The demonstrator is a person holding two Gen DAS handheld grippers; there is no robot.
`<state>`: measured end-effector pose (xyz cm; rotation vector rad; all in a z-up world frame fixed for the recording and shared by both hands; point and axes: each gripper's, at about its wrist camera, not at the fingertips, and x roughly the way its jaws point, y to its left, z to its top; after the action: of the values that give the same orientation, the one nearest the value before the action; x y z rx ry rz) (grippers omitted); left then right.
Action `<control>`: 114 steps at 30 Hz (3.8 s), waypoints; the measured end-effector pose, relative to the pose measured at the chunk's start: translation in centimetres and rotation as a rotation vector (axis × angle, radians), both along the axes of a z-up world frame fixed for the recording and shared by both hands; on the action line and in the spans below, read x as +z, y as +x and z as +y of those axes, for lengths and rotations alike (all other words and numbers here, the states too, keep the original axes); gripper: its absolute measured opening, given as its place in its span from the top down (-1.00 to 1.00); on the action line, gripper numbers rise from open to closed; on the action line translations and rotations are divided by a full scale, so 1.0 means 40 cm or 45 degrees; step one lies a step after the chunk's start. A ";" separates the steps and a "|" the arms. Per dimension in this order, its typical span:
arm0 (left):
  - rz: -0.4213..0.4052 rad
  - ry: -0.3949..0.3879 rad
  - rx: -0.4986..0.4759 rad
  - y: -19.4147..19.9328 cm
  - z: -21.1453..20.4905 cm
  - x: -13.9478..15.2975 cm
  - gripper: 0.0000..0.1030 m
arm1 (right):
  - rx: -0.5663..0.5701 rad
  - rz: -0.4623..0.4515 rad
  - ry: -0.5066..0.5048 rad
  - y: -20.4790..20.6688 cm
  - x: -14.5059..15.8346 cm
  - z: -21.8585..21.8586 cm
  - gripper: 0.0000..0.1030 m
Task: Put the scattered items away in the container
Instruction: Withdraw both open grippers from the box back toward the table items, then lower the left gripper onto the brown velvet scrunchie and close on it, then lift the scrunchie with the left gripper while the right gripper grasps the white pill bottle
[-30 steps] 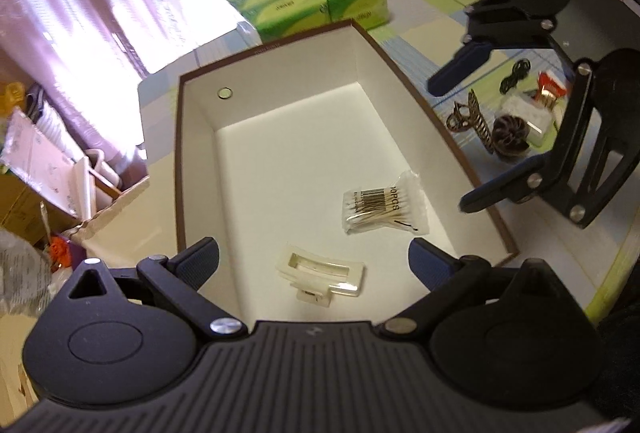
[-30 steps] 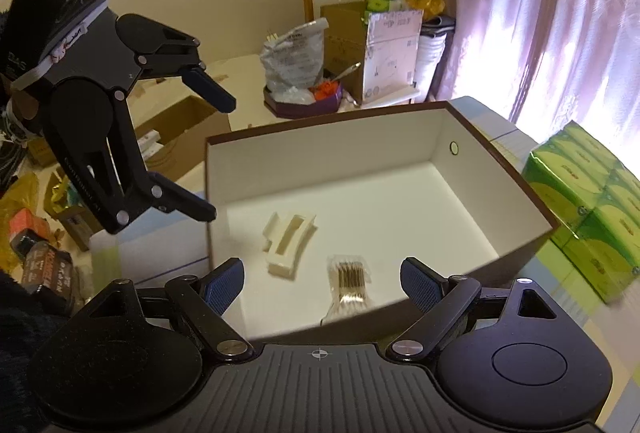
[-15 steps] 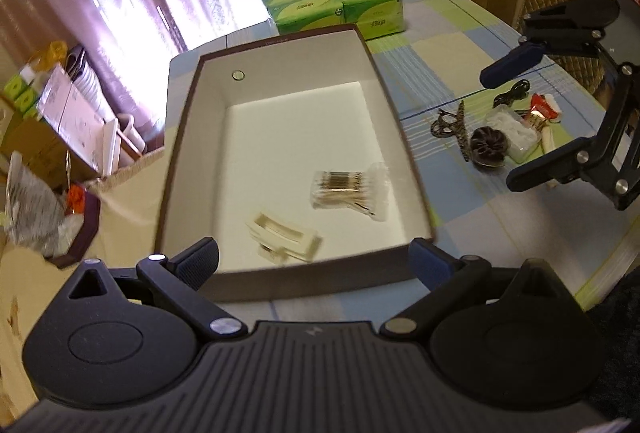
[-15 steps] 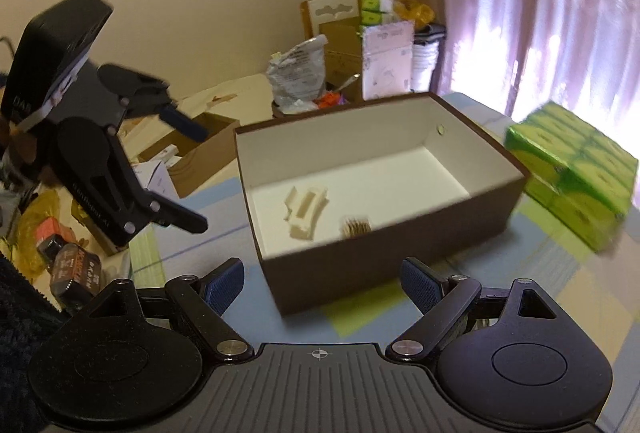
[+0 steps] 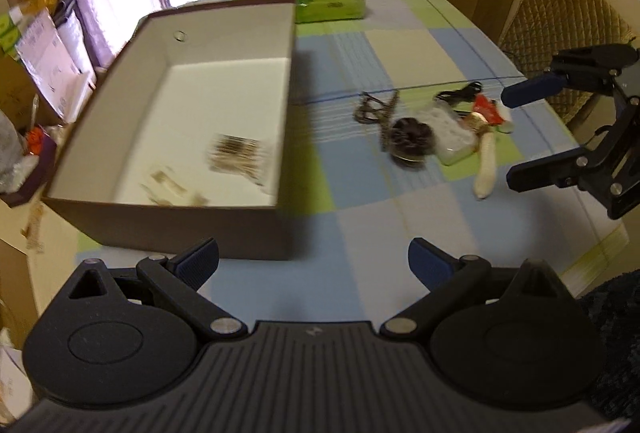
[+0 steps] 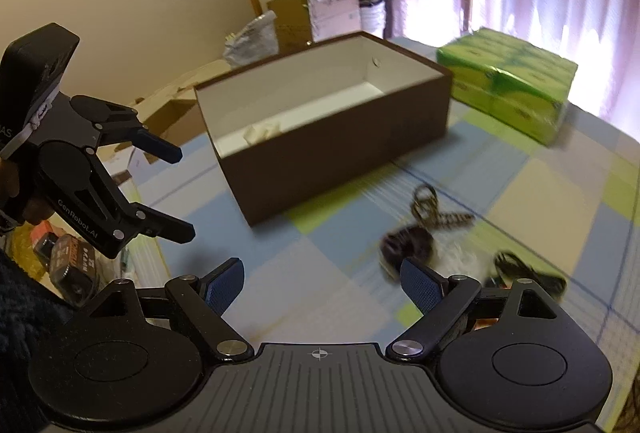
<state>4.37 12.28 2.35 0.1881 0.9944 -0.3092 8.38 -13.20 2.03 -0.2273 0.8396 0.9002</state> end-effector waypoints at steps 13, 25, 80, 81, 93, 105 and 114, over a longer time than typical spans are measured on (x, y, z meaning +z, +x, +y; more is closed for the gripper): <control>0.028 -0.019 -0.069 0.021 -0.151 -0.061 -0.91 | -0.372 0.110 -0.132 0.023 -0.084 -0.160 -0.76; 0.057 0.018 -0.218 0.120 -0.286 -0.159 -0.76 | -0.689 0.152 -0.157 0.101 -0.162 -0.282 -0.76; 0.140 -0.070 -0.123 0.342 -0.326 -0.317 0.30 | -0.795 0.249 -0.160 0.236 -0.239 -0.363 -0.76; 0.160 -0.089 -0.112 0.344 -0.321 -0.322 0.45 | -0.795 0.251 -0.158 0.235 -0.240 -0.364 -0.76; 0.219 -0.041 -0.128 0.275 -0.251 -0.300 0.09 | -0.594 0.141 -0.180 0.243 -0.253 -0.339 -0.75; 0.112 -0.043 -0.118 0.311 -0.277 -0.319 0.42 | -0.148 -0.055 -0.295 0.295 -0.295 -0.313 -0.51; 0.172 -0.028 -0.112 0.274 -0.255 -0.311 0.53 | -0.114 -0.030 -0.311 0.290 -0.300 -0.306 -0.05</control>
<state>15.34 2.07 -10.10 0.1935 1.1177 -0.4173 19.96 -25.46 -9.96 -0.4089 0.9309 0.7097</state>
